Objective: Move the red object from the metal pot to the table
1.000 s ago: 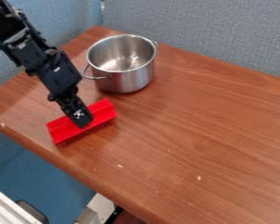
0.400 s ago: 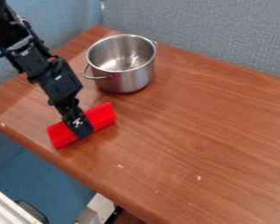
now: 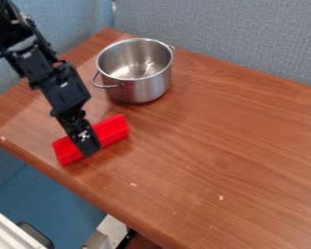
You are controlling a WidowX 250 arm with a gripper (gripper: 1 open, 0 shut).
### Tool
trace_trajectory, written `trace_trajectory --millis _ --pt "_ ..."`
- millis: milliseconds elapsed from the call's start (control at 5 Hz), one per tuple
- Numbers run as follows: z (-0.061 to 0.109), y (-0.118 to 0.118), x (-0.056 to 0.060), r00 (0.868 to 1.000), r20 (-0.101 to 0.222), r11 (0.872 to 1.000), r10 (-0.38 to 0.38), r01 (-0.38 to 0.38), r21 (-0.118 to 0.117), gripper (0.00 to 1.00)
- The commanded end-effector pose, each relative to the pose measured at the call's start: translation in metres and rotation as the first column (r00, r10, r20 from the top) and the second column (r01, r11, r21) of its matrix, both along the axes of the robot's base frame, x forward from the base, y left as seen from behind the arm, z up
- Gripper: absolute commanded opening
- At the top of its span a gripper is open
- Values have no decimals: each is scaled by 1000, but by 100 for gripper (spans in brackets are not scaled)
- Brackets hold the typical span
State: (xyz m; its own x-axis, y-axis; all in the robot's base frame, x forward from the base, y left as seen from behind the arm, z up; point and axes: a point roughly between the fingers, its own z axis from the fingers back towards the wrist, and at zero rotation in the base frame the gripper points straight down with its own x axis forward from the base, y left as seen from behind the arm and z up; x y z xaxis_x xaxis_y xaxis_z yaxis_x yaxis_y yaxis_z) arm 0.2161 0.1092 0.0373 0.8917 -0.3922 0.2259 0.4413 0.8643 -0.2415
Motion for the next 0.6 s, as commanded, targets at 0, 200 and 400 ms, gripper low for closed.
trace_trajectory --millis 0,200,400 --pt "31 6 11 999 36 997 -4 1 82 100" --pt "47 5 16 999 51 995 0 -5 101 100" --pt "59 4 17 999 30 994 24 -27 110 100"
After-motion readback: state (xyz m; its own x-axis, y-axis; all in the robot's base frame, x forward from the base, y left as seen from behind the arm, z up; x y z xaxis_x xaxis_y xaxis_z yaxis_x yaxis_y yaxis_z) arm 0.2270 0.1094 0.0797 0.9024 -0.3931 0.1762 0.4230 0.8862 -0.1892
